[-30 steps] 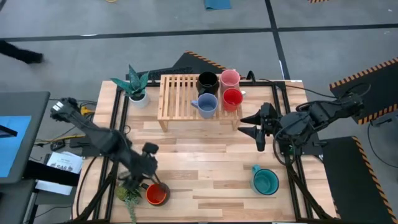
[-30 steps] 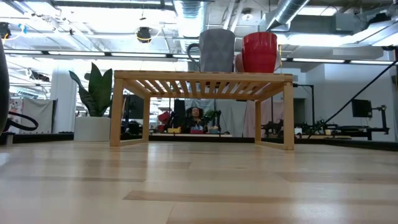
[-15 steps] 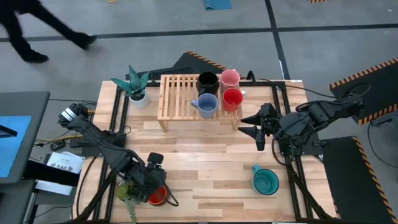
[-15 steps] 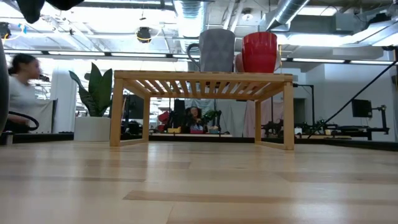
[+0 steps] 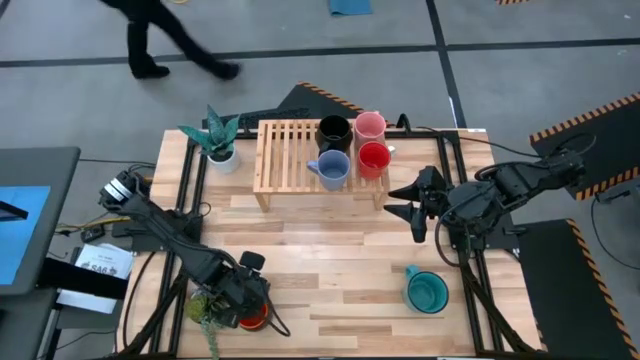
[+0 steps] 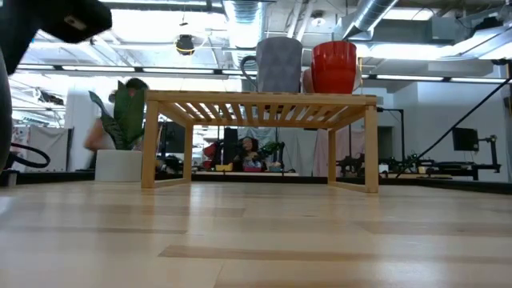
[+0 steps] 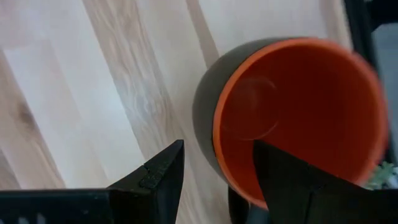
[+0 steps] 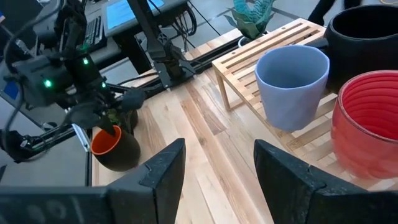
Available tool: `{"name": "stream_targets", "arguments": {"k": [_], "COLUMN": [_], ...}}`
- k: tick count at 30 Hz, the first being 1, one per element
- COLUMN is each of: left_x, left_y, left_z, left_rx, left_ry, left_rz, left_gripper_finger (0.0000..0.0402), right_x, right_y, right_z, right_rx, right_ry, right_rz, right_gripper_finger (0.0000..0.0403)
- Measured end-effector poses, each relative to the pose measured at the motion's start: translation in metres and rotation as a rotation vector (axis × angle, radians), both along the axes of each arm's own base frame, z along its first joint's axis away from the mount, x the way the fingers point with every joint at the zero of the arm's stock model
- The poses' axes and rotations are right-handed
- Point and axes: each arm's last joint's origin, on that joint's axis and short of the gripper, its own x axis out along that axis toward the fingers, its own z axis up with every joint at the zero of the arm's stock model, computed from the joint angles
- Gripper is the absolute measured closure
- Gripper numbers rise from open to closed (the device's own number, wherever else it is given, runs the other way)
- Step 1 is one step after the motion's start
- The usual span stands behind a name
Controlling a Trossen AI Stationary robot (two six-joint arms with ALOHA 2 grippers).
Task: Place coffee mugs
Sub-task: Put the orange black mug on the shelf
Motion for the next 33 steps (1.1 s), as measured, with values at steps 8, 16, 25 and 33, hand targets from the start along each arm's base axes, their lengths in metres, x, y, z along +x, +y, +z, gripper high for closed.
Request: {"name": "stream_targets", "arguments": {"k": [8,16,25,33], "left_x": [0.013,0.025,0.009,-0.013], "left_y": [0.0,0.044,0.139,0.263], "left_z": [-0.025,-0.002,0.143,0.229], "left_rx": [0.04,-0.013,0.001,0.208], "left_ry": [0.083,0.127,-0.078,-0.259], "left_rz": [0.039,0.203,0.525,0.836], "left_gripper_finger": [0.0245,0.0392,0.0398,0.0399], "right_x": [0.0,0.0,0.0,0.001], "right_y": [0.0,0.0,0.0,0.001], "right_z": [0.0,0.0,0.0,0.003], "right_rx": [-0.006,-0.037,-0.102,-0.097], "right_ry": [0.002,0.01,0.019,-0.005], "right_rz": [0.003,0.019,0.055,0.061], "right_gripper_finger": [0.0186,0.0186,0.0186,0.0186]}}
